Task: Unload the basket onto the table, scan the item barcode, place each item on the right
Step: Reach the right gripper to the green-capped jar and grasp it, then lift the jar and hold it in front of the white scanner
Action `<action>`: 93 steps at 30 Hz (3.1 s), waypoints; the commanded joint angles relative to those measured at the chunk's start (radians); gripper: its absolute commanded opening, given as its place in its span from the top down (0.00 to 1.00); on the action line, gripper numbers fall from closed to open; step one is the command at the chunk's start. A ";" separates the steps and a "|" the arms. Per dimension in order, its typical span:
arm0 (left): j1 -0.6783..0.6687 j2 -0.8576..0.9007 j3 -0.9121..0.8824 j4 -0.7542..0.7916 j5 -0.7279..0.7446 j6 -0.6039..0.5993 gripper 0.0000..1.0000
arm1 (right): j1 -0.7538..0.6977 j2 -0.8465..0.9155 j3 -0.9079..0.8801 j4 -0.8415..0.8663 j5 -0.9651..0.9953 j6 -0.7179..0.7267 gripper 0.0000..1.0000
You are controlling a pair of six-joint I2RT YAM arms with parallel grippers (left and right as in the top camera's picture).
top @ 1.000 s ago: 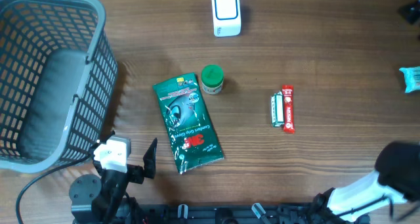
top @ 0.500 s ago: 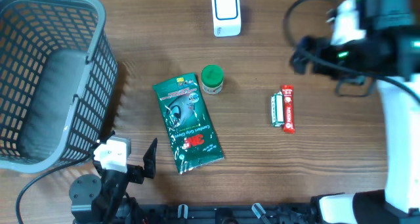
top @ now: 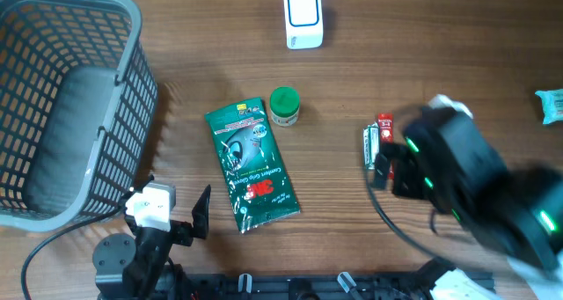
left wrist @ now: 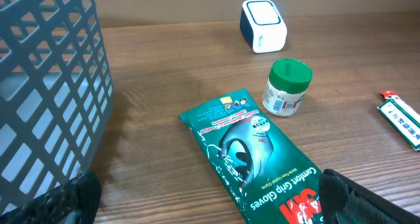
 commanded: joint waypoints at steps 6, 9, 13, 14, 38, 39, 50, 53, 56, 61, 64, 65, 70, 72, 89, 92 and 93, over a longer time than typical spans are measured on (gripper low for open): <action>-0.005 -0.006 -0.007 0.002 0.012 -0.013 0.00 | 0.006 -0.166 -0.561 0.681 -0.255 0.055 0.01; -0.005 -0.006 -0.007 0.002 0.011 -0.013 0.00 | 0.006 0.069 -0.483 0.766 -0.282 0.046 0.01; -0.005 -0.006 -0.007 0.002 0.012 -0.013 0.00 | 0.005 0.424 -0.201 0.745 -0.310 0.016 0.00; -0.005 -0.006 -0.007 0.002 0.012 -0.013 0.00 | 0.005 0.510 -0.114 0.717 -0.310 0.016 0.00; -0.005 -0.006 -0.007 0.002 0.012 -0.013 0.00 | -0.122 1.255 0.689 0.259 -0.394 0.016 0.01; -0.005 -0.006 -0.007 0.002 0.012 -0.013 0.00 | -0.122 1.261 0.689 0.266 -0.407 0.025 0.01; -0.005 -0.006 -0.007 0.002 0.012 -0.013 0.00 | -0.093 1.364 0.688 0.291 -0.435 0.079 0.00; -0.005 -0.006 -0.007 0.002 0.012 -0.013 0.00 | -0.088 1.392 0.688 0.289 -0.435 0.079 0.00; -0.005 -0.006 -0.007 0.002 0.012 -0.013 0.00 | -0.083 1.403 0.687 0.294 -0.427 0.076 0.00; -0.005 -0.006 -0.007 0.002 0.012 -0.013 0.00 | -0.083 1.403 0.681 0.319 -0.404 0.076 0.00; -0.005 -0.006 -0.007 0.002 0.012 -0.013 0.00 | -0.083 1.403 0.678 0.329 -0.400 0.047 0.00; -0.005 -0.006 -0.007 0.002 0.011 -0.013 0.00 | -0.082 1.403 0.676 0.355 -0.388 0.055 0.00; -0.005 -0.006 -0.007 0.002 0.012 -0.013 0.00 | -0.079 1.403 0.621 0.380 -0.388 0.127 0.00; -0.005 -0.006 -0.007 0.002 0.012 -0.013 0.00 | -0.079 1.403 0.586 0.376 -0.388 0.171 0.00; -0.005 -0.006 -0.007 0.002 0.012 -0.013 0.00 | -0.138 1.397 0.572 0.335 -0.728 -0.081 0.38; -0.005 -0.006 -0.007 0.002 0.012 -0.013 0.00 | -0.182 1.386 0.572 0.237 -0.833 -0.201 0.38; -0.005 -0.006 -0.007 0.002 0.012 -0.013 0.00 | -0.199 1.382 0.572 0.187 -0.838 -0.242 0.38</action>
